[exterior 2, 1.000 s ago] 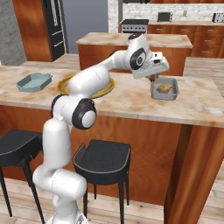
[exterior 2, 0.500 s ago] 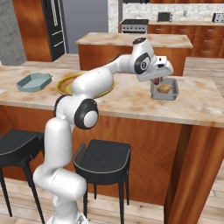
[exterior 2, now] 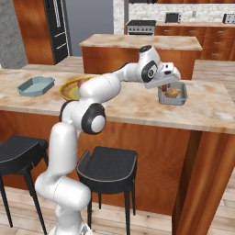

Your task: Place one cooked food and one vegetable from the large plate to each tupperware container.

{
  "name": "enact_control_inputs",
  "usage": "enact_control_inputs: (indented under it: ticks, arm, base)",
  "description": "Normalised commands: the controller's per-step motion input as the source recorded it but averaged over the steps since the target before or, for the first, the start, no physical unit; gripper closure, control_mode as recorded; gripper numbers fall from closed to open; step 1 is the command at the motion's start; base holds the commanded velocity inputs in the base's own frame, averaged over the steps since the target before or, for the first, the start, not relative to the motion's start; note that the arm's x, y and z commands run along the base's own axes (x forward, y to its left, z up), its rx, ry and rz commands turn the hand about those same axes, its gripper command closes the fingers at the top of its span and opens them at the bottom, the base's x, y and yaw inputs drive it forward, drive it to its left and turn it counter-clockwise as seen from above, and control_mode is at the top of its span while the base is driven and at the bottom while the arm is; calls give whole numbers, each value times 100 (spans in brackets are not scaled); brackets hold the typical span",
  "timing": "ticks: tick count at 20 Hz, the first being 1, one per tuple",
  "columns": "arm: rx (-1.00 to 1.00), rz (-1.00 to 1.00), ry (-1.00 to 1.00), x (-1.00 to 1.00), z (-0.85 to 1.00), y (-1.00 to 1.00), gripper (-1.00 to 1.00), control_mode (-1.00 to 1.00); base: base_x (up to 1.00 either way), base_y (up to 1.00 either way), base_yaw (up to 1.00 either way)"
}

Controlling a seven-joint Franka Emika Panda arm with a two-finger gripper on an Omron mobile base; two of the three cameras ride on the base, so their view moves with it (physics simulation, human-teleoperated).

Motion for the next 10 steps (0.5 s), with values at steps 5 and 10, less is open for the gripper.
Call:
enact_control_inputs:
  ticks: [5,10]
  arm:
    - [-1,1,-4,27,-11,-8,100,-100]
    - [0,1,-8,25,-2,-13,-100,-100]
  base:
    - [0,0,0]
    - [0,0,0]
